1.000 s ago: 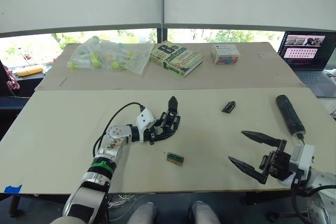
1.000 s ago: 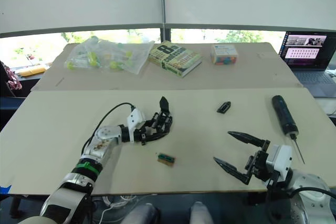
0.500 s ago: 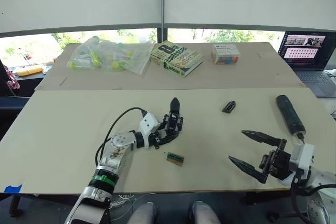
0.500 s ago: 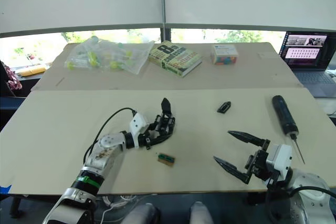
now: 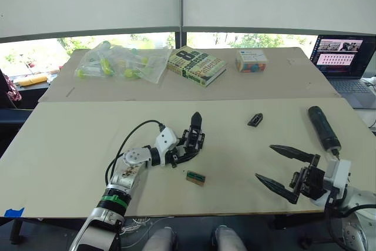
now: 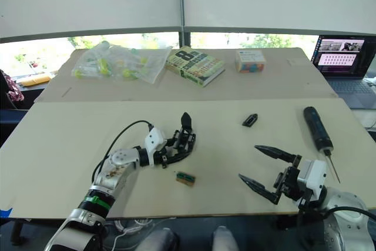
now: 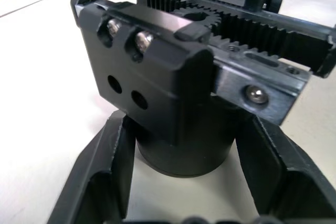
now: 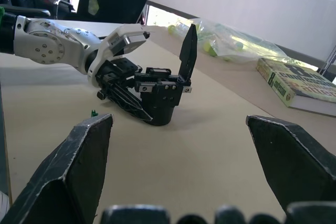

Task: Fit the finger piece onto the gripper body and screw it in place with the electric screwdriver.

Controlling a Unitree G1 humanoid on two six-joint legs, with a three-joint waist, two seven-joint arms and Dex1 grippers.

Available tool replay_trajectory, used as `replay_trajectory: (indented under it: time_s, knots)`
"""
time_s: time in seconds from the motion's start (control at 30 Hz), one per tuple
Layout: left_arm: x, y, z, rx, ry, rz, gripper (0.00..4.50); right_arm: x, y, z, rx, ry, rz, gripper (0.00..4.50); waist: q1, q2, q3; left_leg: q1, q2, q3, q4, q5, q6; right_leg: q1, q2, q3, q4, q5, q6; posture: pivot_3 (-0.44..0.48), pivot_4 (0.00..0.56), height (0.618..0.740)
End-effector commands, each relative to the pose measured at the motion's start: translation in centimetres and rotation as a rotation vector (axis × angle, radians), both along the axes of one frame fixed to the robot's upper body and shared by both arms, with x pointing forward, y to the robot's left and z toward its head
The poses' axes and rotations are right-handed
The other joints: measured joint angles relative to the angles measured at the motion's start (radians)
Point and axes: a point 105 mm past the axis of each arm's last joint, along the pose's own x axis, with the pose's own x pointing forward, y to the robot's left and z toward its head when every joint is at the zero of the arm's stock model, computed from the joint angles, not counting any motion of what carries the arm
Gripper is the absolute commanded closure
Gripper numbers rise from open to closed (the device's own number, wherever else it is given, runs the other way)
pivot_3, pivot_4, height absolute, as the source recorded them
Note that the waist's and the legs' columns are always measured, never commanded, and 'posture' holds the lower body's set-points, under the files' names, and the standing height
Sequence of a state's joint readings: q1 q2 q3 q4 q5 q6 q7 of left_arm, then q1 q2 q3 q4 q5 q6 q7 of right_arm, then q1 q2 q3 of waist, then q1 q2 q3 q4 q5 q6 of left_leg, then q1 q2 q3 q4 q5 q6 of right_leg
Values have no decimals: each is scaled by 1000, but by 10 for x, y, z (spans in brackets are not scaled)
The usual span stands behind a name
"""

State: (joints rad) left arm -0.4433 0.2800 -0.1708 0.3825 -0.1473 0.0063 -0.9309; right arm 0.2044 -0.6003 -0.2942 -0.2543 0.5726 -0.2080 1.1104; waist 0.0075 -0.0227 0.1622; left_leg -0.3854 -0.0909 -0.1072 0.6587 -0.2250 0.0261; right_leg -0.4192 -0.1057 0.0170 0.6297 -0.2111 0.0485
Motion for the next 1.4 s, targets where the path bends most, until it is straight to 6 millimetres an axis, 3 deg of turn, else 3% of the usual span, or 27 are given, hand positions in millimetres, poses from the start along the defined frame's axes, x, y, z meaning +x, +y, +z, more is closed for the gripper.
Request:
replay_trajectory:
  time_s: [0.03, 0.2, 0.33, 0.5, 0.63, 0.73, 0.83, 0.97, 1.1, 1.3, 1.4]
  knots:
    - [-5, 10, -7, 5, 41, 20, 40, -1, 1, 11, 16, -43, 10, 0, -1, 0, 0, 0, 0, 0, 0, 0, 0, 0, 0, 0, 0, 0, 0, 0, 150, 740]
    - [-8, 29, -5, -6, 56, 70, 40, -2, -3, 11, 19, -13, -3, 0, -6, 0, 0, 0, 1, 0, 0, 0, 0, 0, 0, 0, 0, 0, 0, 0, 150, 740]
    - [-20, 69, -3, -2, 71, 96, 40, -9, -17, 9, 47, 69, -51, 0, -11, 1, -1, 0, 1, 0, -1, 0, 0, -1, 0, 1, 0, 0, 0, 0, 150, 740]
    - [-40, 104, 37, -66, -36, 64, 40, -16, -35, -1, 84, 132, -184, 0, -10, 2, 0, 0, 2, 0, -1, -1, 0, -2, 0, 1, 0, 0, -1, 0, 150, 740]
    - [-55, 109, 71, -104, -74, -14, 40, -18, -42, -12, 78, 166, -256, 0, 6, 2, 0, -1, 1, 0, 0, -1, 0, -1, -2, 1, -1, -2, 3, 0, 150, 740]
    - [-53, 116, 90, -124, -99, 9, 40, -11, -38, -11, 51, 166, -283, 0, 5, 2, 0, -1, 1, 0, 0, -2, 0, -2, -2, 1, -1, -2, 3, 0, 150, 740]
    - [-51, 119, 108, -137, -113, 22, 40, 20, -38, -3, 34, 221, -418, 0, -6, 2, 0, -1, 1, 0, 0, -2, 0, -2, -1, 1, 0, -4, 5, 0, 150, 740]
    - [-54, 112, 112, -137, -105, 5, 40, 70, -42, 4, -1, 412, -631, 0, -19, 3, 0, -1, 1, 0, 0, -1, 0, -3, -1, 3, 1, -3, 5, 0, 150, 740]
    - [-59, 102, 107, -141, -88, -13, 40, 110, -19, 17, 27, 670, -669, 0, -23, 3, 1, -2, 2, 0, -1, -1, 0, -4, 0, 1, 0, 1, -3, 0, 150, 740]
    - [-58, 96, 106, -166, -100, 3, 40, 157, -15, 26, 78, 886, -888, 0, -7, 2, 2, -5, 1, 0, 0, -1, 0, -5, 0, 0, -2, 2, -4, 0, 150, 740]
    - [-59, 92, 105, -171, -99, 1, 40, 172, -12, 23, 56, 946, -950, 0, -3, 2, 2, -6, -1, 0, 0, -1, 1, -6, -1, 0, -2, 3, -4, 0, 150, 740]
